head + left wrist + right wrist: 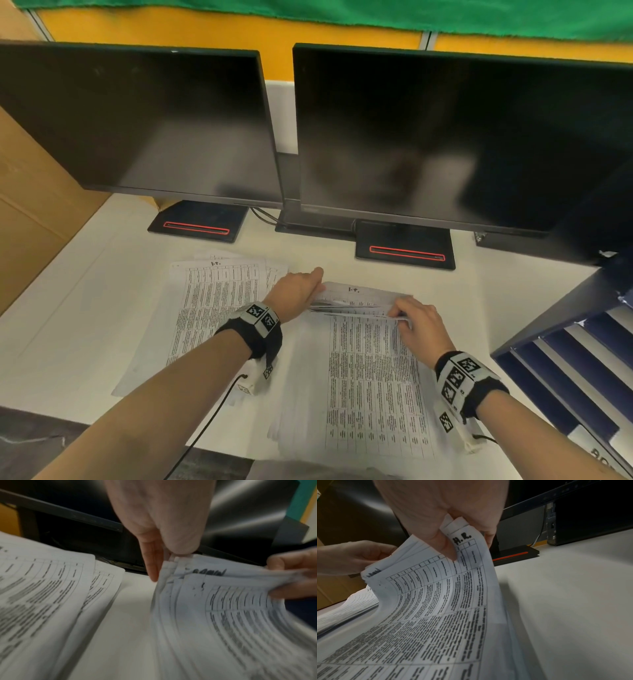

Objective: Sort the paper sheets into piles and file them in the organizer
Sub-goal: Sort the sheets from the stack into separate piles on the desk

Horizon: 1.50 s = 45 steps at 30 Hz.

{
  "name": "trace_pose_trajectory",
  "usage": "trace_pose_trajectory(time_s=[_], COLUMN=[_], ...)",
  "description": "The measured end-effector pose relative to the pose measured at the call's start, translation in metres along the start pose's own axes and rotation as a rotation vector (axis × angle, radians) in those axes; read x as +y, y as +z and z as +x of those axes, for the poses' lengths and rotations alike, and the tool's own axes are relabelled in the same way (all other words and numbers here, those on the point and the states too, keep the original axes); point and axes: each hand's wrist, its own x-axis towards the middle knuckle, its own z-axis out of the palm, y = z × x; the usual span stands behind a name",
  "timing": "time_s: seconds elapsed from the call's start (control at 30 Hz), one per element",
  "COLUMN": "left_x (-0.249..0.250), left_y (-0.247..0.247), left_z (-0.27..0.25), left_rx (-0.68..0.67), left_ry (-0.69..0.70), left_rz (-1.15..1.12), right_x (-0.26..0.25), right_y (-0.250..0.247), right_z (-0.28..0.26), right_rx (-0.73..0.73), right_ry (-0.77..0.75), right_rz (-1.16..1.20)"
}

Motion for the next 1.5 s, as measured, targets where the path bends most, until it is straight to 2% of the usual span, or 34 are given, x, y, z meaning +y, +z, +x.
trace_pose_trajectory(time_s=[0.1,0.17,0.23,0.37,0.43,0.6,0.67,0.73,0.83,0.97,1.07,1.13,1.27,1.33,1.37,1.43,1.5], left_x=[-0.008,-0.014,-0.018,-0.002,0.009,-0.013,-0.042,-0.083,-0.136,-0.177,-0.199,-0.195,-0.173,-0.149,-0.130,-0.088,-0.046], left_y=[0.000,0.001,0.004,-0.004,-0.021,-0.098,-0.129,-0.148,-0.152,-0.119,-0.086,-0.074,-0.062,-0.055,-0.049,-0.022,0.006], left_z=[0.000,0.003,0.005,0.004,0.005,0.016,0.015,0.010,-0.005,-0.034,-0.049,-0.054,-0.053,-0.050,-0.048,-0.050,-0.060], left_rx=[-0.085,-0.197,-0.188,-0.028,0.082,0.609,0.691,0.620,0.407,0.180,0.079,0.101,0.229,0.261,0.245,0.083,-0.208], left_ry=[-0.258,-0.332,-0.351,-0.290,-0.284,-0.380,-0.486,-0.598,-0.745,-0.864,-0.887,-0.931,-1.093,-1.199,-1.208,-1.068,-0.920], left_rz=[-0.350,-0.410,-0.412,-0.686,-0.778,-0.750,-0.706,-0.628,-0.492,-0.339,-0.281,-0.274,-0.325,-0.242,-0.182,-0.119,-0.137], right_x=[-0.001,-0.001,0.000,0.007,0.012,0.016,0.019,0.021,0.022,0.022,0.020,0.020,0.020,0.019,0.019,0.019,0.018], right_y=[-0.003,-0.003,-0.004,-0.007,-0.008,-0.009,-0.008,-0.007,-0.006,-0.004,-0.004,-0.004,-0.004,-0.003,-0.003,-0.003,-0.003], right_z=[-0.001,-0.001,-0.001,0.000,0.000,-0.002,-0.001,-0.001,0.002,0.004,0.006,0.006,0.007,0.007,0.007,0.007,0.005], right_rx=[-0.013,-0.025,-0.015,0.040,0.055,0.052,0.063,0.060,0.052,0.037,0.030,0.024,0.018,0.015,0.016,0.022,0.030], right_ry=[0.020,0.028,0.050,0.129,0.122,0.072,0.051,0.045,0.024,0.020,0.030,0.030,0.024,0.027,0.031,0.035,0.035], right_rz=[0.026,0.047,0.069,0.135,0.162,0.187,0.196,0.191,0.169,0.147,0.134,0.135,0.143,0.140,0.137,0.136,0.134])
